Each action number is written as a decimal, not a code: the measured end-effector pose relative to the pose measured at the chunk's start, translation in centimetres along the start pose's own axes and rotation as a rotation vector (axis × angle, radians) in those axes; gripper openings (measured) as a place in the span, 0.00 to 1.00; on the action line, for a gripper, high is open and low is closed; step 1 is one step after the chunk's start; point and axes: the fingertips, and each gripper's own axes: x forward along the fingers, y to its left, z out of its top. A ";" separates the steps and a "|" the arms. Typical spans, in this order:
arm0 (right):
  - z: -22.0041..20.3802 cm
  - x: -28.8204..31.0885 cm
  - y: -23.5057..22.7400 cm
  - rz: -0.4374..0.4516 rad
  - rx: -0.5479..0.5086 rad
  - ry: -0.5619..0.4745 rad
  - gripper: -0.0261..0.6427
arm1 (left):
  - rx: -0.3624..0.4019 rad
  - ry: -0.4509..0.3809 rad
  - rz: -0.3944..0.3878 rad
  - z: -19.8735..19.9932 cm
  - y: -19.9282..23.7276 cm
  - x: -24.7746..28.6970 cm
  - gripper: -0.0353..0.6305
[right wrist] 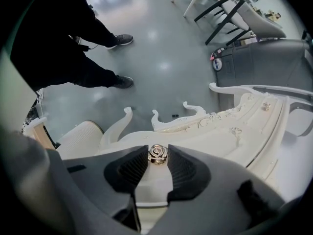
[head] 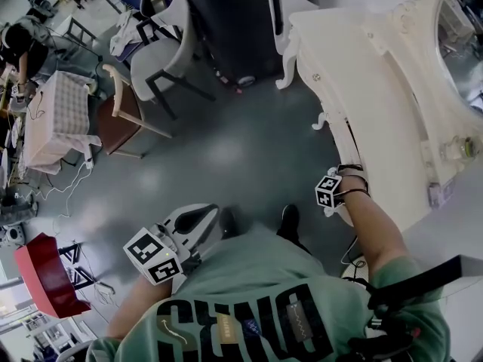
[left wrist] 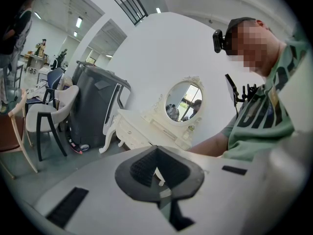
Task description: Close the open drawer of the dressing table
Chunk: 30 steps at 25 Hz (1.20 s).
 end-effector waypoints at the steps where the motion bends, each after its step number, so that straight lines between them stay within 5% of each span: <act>1: -0.1 0.1 0.0 0.000 0.001 0.003 0.23 | 0.000 0.000 -0.001 0.0 0.0 0.0 0.05; 15: -1.0 1.0 -0.4 0.005 0.005 0.056 0.23 | -0.006 0.009 -0.002 -0.1 0.3 0.4 0.05; 30: -2.8 2.3 -0.9 -0.006 -0.042 0.244 0.23 | -0.023 0.013 0.009 -0.3 0.9 0.3 0.05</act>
